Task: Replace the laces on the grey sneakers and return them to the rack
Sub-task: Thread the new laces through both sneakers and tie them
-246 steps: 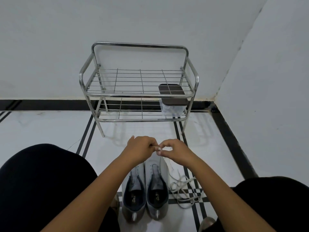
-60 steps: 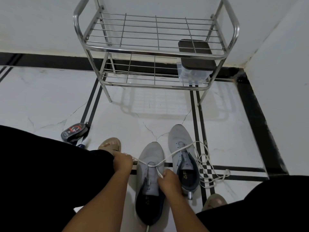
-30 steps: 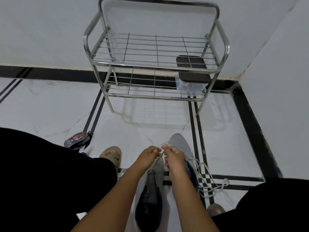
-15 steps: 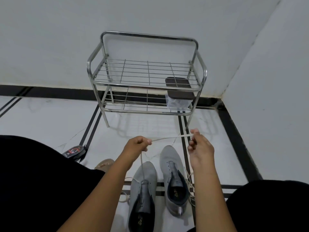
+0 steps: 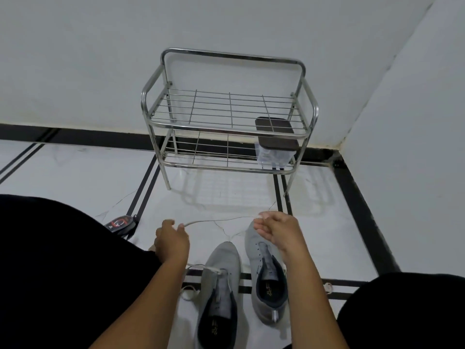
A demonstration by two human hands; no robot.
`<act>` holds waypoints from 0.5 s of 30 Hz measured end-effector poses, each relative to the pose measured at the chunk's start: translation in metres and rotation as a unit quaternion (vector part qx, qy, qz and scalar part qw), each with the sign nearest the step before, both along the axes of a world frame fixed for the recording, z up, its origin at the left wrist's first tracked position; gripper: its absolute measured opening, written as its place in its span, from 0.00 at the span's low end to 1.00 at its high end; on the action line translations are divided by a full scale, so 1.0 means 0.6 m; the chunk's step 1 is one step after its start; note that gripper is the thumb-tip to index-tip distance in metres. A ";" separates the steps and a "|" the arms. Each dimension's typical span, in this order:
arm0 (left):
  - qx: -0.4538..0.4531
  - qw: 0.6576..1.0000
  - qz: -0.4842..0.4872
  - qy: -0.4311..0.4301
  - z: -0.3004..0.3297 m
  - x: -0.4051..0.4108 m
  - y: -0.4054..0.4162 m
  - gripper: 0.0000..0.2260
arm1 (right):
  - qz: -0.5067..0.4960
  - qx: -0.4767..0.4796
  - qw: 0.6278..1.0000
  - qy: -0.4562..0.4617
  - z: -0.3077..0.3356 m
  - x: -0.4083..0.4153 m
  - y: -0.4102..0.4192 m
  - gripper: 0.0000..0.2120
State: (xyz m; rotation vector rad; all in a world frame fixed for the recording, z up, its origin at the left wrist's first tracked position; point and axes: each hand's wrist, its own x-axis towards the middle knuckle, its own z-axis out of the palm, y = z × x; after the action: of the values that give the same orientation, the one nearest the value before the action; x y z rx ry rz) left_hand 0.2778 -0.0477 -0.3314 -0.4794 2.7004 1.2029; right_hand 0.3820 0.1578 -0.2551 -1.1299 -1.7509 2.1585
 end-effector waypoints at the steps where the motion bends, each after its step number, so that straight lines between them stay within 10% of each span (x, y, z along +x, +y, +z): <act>1: 0.010 0.999 -0.035 0.022 0.001 0.001 0.009 0.12 | 0.048 0.016 0.999 -0.014 -0.006 -0.005 -0.015 0.05; 9: 0.251 0.905 -0.312 -0.143 -0.004 0.027 0.065 0.12 | 0.083 0.202 0.972 -0.085 -0.084 -0.031 -0.085 0.03; 15: 0.148 0.939 -0.264 -0.164 -0.057 0.020 0.063 0.11 | 0.084 0.211 0.954 -0.198 -0.153 -0.027 -0.063 0.08</act>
State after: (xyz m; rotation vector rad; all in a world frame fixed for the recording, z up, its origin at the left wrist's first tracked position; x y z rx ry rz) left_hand 0.2896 -0.0098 -0.3654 0.0854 2.1155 1.2020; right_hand 0.3659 0.1197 -0.3472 -1.3957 -2.4076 1.5789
